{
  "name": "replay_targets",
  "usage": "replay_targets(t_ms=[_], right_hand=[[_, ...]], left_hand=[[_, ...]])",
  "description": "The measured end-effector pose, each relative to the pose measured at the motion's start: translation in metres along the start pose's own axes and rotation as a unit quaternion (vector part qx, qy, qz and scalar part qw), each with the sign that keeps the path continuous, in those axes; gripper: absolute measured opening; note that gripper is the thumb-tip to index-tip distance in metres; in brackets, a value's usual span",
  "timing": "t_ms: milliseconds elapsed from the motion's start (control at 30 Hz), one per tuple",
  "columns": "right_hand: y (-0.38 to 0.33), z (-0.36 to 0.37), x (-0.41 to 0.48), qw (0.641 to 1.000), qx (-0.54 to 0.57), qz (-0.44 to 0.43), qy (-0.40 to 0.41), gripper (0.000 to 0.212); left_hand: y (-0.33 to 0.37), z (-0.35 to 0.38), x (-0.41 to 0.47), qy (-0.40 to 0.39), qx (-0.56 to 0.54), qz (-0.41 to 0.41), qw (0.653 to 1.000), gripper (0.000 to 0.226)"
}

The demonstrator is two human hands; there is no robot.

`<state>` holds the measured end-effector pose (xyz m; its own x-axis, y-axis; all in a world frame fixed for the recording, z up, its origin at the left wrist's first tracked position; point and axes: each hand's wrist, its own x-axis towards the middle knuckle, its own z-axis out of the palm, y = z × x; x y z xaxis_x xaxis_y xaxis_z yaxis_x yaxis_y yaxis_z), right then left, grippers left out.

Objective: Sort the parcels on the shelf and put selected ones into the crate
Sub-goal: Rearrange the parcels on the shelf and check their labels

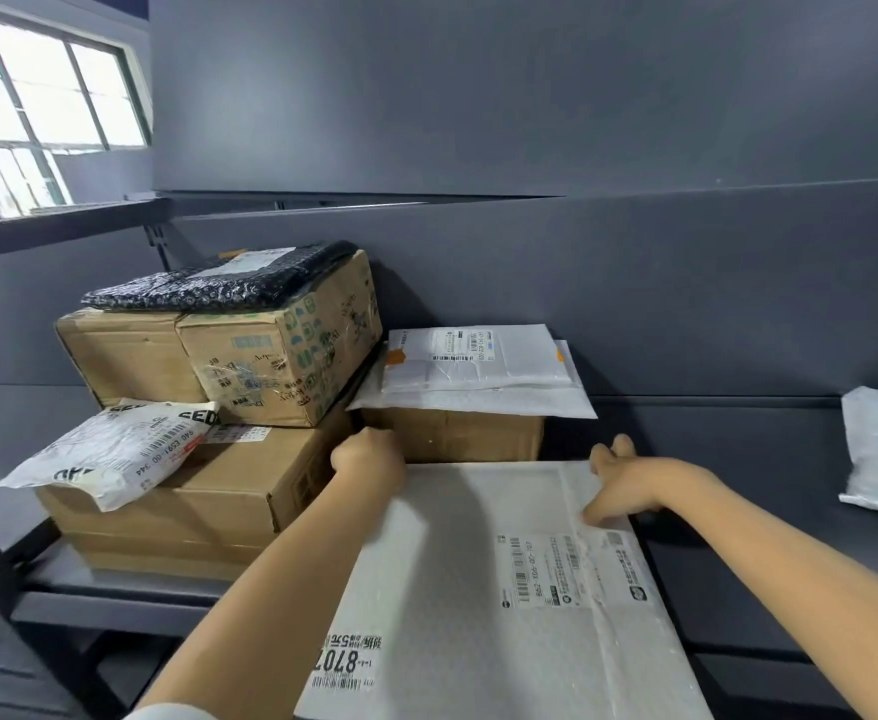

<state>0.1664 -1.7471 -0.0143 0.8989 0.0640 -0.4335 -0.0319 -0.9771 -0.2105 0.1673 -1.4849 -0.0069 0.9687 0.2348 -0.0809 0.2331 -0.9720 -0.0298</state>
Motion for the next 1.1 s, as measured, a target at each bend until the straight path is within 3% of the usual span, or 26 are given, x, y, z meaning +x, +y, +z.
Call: replay_targets(t_ms=[167, 267, 367, 433, 500, 567, 633, 733, 900, 1100], right_hand=[[-0.014, -0.013, -0.004, 0.996, -0.071, -0.044, 0.024, 0.029], [-0.017, -0.015, -0.005, 0.995, -0.063, -0.066, 0.044, 0.014], [-0.013, -0.02, -0.008, 0.994, 0.011, -0.09, 0.057, 0.024], [-0.011, -0.026, -0.014, 0.986, 0.088, -0.121, 0.067, 0.016], [-0.008, -0.032, -0.021, 0.971, 0.137, -0.151, 0.125, 0.009], [-0.001, -0.038, -0.024, 0.953, 0.162, -0.16, 0.2, 0.008], [0.012, -0.04, -0.025, 0.942, 0.154, -0.155, 0.256, 0.004], [0.045, -0.04, -0.029, 0.949, 0.104, -0.107, 0.279, 0.026], [0.132, -0.025, -0.052, 0.954, 0.1, 0.039, 0.279, 0.056], [0.223, 0.0, -0.1, 0.927, 0.159, 0.185, 0.286, 0.058]], left_hand=[[0.002, -0.028, 0.001, 0.023, 0.032, 0.013, 0.999, 0.04], [0.004, -0.04, -0.003, -0.016, 0.007, 0.023, 1.0, 0.038], [0.01, -0.058, -0.007, -0.129, -0.074, 0.034, 0.988, 0.032], [0.023, -0.071, -0.013, -0.234, -0.051, 0.083, 0.967, 0.026], [0.046, -0.08, -0.017, -0.278, -0.062, 0.152, 0.947, 0.025], [0.076, -0.085, -0.022, -0.224, -0.108, 0.225, 0.942, 0.024], [0.109, -0.087, -0.027, -0.091, -0.109, 0.301, 0.943, 0.027], [0.153, -0.071, -0.025, 0.036, -0.13, 0.363, 0.922, 0.03], [0.222, -0.04, -0.037, 0.014, -0.121, 0.417, 0.901, 0.044], [0.283, -0.018, -0.059, -0.033, -0.091, 0.462, 0.882, 0.058]])
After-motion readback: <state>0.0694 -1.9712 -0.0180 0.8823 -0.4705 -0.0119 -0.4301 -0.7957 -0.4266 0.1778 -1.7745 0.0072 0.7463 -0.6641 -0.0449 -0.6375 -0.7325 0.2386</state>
